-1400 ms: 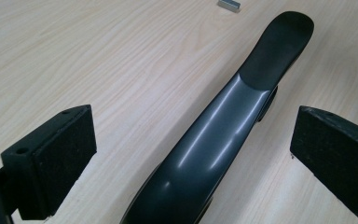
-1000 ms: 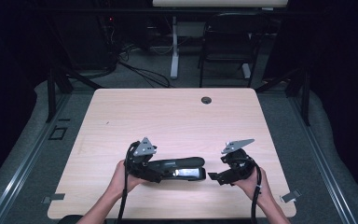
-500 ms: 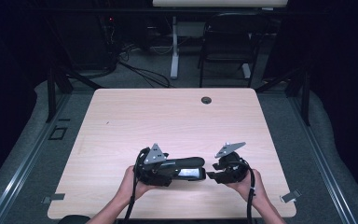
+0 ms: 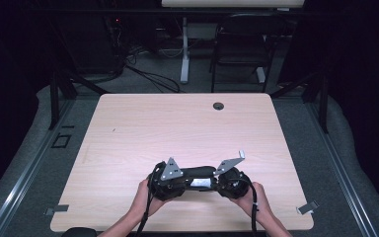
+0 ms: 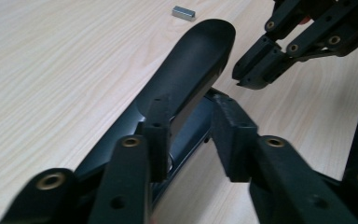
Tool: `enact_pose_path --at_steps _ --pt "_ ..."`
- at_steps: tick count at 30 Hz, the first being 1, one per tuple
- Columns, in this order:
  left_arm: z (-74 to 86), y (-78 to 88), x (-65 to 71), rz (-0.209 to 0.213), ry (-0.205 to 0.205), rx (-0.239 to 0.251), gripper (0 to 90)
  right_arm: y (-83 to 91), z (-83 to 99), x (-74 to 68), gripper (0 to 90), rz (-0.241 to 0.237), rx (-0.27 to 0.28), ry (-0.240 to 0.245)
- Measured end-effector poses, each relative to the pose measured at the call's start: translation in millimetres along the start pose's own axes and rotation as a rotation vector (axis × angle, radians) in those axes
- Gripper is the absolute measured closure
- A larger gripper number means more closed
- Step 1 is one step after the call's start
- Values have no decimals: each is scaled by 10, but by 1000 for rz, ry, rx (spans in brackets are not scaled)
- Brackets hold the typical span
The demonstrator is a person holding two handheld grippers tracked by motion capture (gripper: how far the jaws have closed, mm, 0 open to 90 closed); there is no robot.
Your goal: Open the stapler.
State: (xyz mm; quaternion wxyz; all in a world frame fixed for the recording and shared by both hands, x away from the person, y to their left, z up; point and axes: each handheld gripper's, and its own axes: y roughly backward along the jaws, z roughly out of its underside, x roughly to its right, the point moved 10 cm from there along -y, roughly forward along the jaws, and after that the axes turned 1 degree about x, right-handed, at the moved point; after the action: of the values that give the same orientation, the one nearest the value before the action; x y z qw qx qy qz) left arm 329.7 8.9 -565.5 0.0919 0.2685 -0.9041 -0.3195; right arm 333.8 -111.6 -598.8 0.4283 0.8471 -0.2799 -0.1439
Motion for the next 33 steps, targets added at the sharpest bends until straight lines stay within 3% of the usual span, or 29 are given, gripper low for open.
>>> enact_pose_path --at_steps 8,14,19,24,33 --pt "83 -157 45 -38 -5 -44 865 -68 -39 23 900 50 31 36" --pt "166 -316 93 -88 -5 -51 885 -134 -3 66 900 77 23 34" --pt "190 -392 133 -100 3 -41 893 -161 -10 82 900 103 45 38" --pt "222 -462 122 -109 34 -34 893 -260 30 54 900 104 24 45" --pt "199 -468 93 -124 33 -12 880 -366 73 73 900 126 1 53"
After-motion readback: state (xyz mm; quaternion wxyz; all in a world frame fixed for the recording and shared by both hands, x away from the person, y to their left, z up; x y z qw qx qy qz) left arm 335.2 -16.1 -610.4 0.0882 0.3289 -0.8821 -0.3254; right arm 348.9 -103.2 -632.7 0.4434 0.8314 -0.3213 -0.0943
